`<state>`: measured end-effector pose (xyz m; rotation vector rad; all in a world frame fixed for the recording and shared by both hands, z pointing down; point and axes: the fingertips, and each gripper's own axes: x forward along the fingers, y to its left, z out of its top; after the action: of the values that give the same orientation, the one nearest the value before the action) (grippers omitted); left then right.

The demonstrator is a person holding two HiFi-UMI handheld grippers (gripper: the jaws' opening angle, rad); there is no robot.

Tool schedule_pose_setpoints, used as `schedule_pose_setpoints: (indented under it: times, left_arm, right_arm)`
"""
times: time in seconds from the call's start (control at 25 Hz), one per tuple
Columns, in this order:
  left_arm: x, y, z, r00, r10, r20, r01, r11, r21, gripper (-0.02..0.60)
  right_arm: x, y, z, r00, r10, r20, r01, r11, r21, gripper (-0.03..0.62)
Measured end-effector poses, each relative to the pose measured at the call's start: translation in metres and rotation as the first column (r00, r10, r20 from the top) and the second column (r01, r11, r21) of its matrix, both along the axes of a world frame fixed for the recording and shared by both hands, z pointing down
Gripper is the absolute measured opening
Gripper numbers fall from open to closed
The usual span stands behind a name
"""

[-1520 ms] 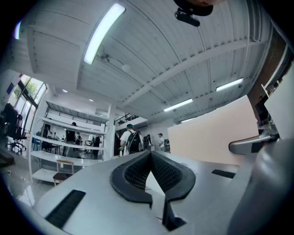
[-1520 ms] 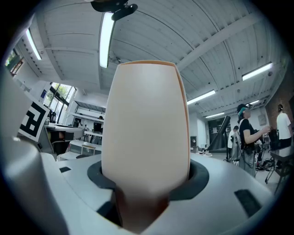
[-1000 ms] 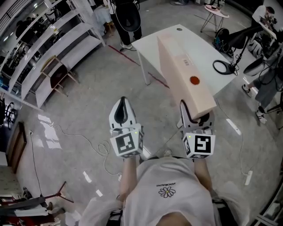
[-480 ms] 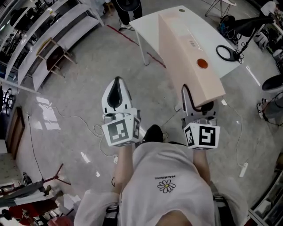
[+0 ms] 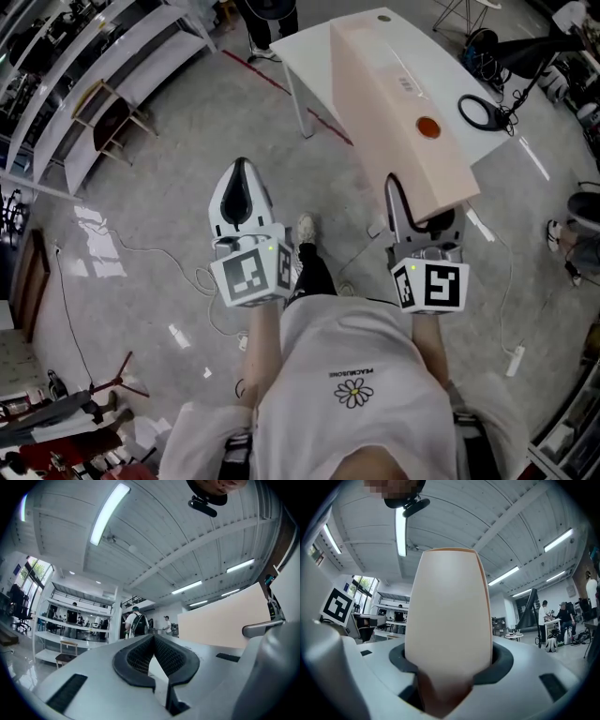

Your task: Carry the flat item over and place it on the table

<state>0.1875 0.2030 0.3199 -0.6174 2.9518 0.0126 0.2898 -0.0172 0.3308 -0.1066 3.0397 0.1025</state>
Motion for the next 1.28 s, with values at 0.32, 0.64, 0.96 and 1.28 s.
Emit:
schedule_pose_setpoints:
  times: [0.32, 0.64, 0.96, 1.28]
  left_arm:
    - [-0.060, -0.020, -0.014, 0.999, 0.031, 0.041, -0.031, 1.000, 0.004, 0.017]
    - [-0.166, -0.014, -0.017, 0.998, 0.021, 0.061, -0.024, 0.999, 0.047, 0.017]
    - [-0.302, 0.002, -0.059, 0.989, 0.048, 0.137, -0.055, 0.997, 0.047, 0.017]
    - [-0.396, 0.019, -0.068, 0.997, 0.043, 0.068, -0.048, 0.997, 0.068, 0.015]
  right_arm:
    - [-0.056, -0.020, -0.015, 0.998, 0.045, 0.051, -0.046, 0.999, 0.006, 0.275]
    - [-0.158, -0.025, -0.028, 0.995, 0.063, 0.079, -0.064, 0.998, 0.009, 0.274]
    - [-0.286, -0.016, -0.080, 0.980, 0.084, 0.180, -0.074, 0.995, -0.063, 0.274]
    - [-0.375, -0.001, -0.096, 0.986, 0.081, 0.143, -0.081, 0.997, -0.006, 0.274]
